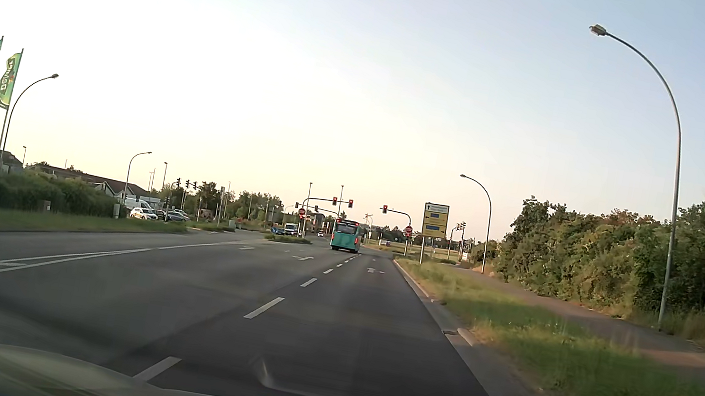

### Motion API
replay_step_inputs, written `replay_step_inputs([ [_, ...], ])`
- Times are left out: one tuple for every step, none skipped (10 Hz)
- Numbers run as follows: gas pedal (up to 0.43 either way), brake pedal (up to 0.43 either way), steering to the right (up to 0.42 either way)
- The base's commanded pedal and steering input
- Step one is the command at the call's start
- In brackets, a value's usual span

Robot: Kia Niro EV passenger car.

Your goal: Follow the waypoints while adhering to traffic rules and regulations

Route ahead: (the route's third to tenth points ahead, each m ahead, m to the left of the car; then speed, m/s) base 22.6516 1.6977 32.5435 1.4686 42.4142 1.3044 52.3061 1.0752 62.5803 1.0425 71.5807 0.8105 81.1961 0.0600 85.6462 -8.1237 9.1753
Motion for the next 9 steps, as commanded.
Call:
replay_step_inputs([
  [0.000, 0.024, 0.002],
  [0.000, 0.030, 0.003],
  [0.000, 0.024, 0.004],
  [0.000, 0.024, 0.004],
  [0.000, 0.024, 0.003],
  [0.000, 0.030, 0.002],
  [0.000, 0.024, 0.001],
  [0.000, 0.024, 0.000],
  [0.000, 0.024, -0.003],
])
